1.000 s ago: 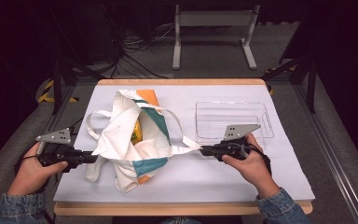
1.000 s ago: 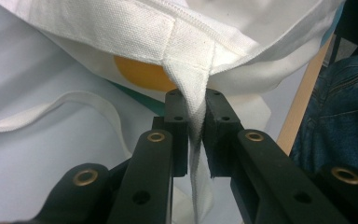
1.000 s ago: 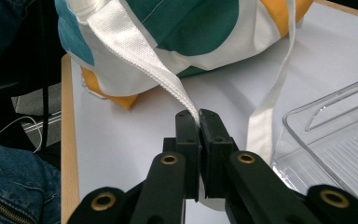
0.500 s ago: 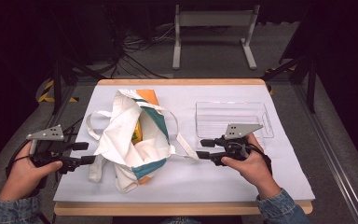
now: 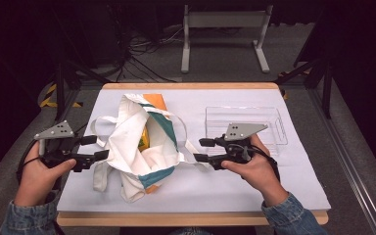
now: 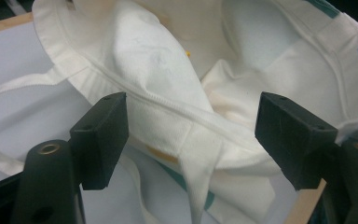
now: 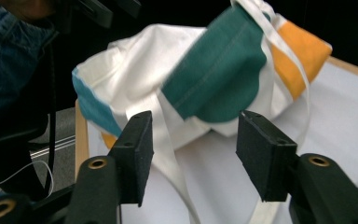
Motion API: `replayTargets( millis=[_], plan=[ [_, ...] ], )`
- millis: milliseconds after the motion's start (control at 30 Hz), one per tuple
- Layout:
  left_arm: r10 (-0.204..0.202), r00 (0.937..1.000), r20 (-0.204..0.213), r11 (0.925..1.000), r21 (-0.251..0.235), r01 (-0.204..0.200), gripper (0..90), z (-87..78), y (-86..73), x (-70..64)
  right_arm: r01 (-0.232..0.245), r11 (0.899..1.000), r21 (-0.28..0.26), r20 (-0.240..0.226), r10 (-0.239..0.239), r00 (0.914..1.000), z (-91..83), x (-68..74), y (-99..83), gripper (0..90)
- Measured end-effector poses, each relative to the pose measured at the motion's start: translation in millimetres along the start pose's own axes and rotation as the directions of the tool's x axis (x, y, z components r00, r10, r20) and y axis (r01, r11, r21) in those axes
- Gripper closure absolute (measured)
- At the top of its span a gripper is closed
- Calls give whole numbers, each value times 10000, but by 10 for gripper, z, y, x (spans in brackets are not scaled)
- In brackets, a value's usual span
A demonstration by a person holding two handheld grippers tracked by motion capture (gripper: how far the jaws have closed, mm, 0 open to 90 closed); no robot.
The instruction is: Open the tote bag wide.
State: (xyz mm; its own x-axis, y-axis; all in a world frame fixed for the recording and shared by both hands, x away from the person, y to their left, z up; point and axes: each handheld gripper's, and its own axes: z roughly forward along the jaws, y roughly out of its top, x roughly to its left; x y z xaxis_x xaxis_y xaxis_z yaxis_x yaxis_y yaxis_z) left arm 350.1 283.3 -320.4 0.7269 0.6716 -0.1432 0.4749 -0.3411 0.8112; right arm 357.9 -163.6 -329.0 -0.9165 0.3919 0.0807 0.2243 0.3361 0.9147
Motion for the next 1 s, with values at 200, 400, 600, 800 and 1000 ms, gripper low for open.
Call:
replayTargets(
  millis=[200,400,600,800,1000],
  plan=[
    [-25,9948,-1023,9999,-113,14,217,178,48,60,188,9998,10,154,-189,9997,204,59,183,354],
    [-410,9915,-1234,9990,-237,384,203,384,58,134,338,9994,5,234,-338,9992,413,97,308,315],
    [-851,9914,-997,9963,-176,838,206,555,62,188,567,9982,214,430,-576,9974,584,101,388,301],
    [-563,9947,-866,9978,293,590,306,664,65,172,500,9986,175,632,-510,9967,725,16,432,278],
    [-427,9941,-998,9984,317,461,713,612,58,168,367,9989,298,736,-388,9965,848,-53,428,282]
  ],
)
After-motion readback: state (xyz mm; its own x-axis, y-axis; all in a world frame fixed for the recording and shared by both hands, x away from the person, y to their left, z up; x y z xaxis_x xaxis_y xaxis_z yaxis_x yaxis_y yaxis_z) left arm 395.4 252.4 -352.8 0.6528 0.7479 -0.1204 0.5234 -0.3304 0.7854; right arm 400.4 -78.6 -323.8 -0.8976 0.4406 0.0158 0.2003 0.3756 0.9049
